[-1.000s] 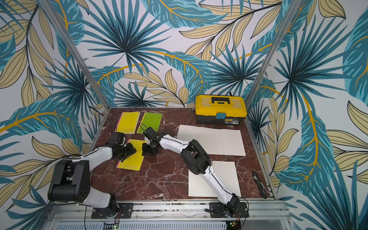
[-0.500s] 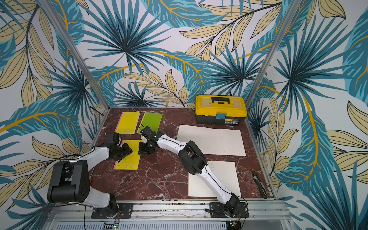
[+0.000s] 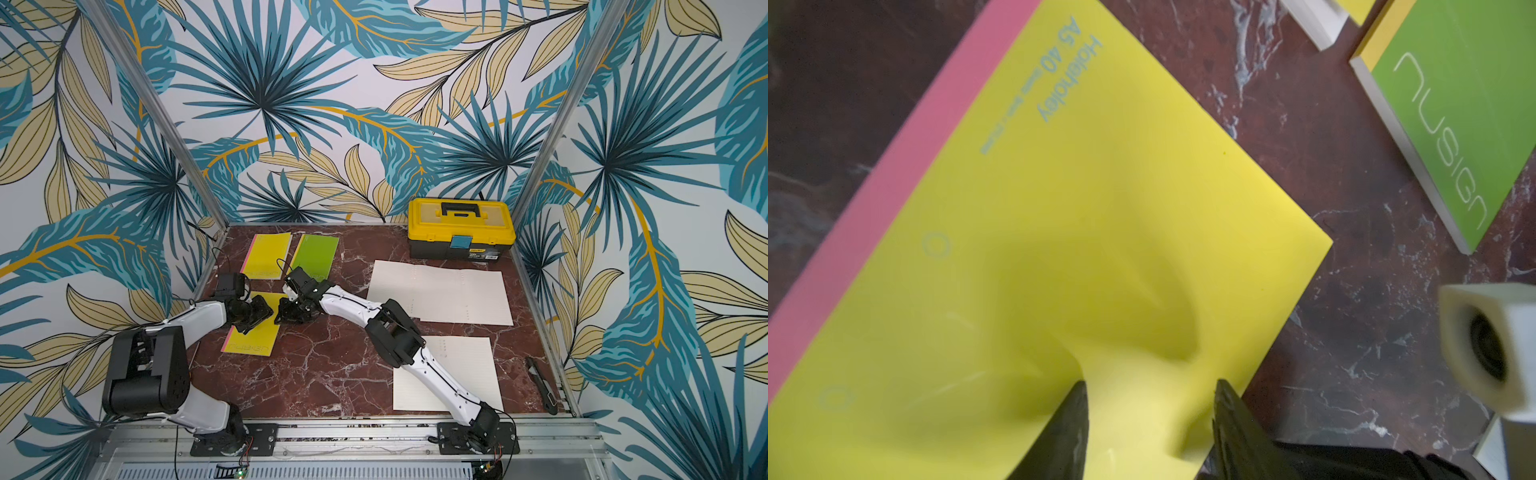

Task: Close the notebook
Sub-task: Move the notebook to the center of the board.

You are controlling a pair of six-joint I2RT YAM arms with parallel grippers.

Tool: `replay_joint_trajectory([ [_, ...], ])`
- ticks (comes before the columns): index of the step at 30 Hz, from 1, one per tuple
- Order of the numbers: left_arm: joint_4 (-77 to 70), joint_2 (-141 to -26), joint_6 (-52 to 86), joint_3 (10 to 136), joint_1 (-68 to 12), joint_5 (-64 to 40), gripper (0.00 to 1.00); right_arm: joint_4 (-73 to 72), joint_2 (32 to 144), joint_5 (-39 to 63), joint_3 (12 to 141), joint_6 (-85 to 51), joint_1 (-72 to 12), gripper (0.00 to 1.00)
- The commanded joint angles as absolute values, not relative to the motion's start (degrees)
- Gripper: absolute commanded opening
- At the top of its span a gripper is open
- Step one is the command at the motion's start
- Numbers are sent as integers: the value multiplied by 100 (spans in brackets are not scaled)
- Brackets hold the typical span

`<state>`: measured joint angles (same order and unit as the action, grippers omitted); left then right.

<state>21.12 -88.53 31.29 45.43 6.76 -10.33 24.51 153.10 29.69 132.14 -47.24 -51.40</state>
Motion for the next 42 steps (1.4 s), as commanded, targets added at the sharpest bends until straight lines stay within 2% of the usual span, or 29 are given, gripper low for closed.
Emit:
replay_joint_trajectory([
  [1, 2192, -8956, 3029, 4638, 743, -1108, 49, 2434, 15678, 2956, 13321, -4833, -5205, 26],
  [9, 2246, -8853, 3006, 4655, 787, -1161, 49, 1996, 15847, 2984, 13386, -4925, -5197, 26],
  [17, 2446, -8586, 2947, 4745, 790, -1132, 50, 1767, 15366, 2786, 12862, -4501, -5195, 25],
  [30, 2663, -7931, 2914, 4827, 790, -1262, 54, 1600, 13748, 1999, 11249, -3803, -5126, 25],
  [42, 2478, -7429, 2974, 4808, 645, -1840, 59, 1476, 11857, 1373, 9143, -3523, -4397, 25],
])
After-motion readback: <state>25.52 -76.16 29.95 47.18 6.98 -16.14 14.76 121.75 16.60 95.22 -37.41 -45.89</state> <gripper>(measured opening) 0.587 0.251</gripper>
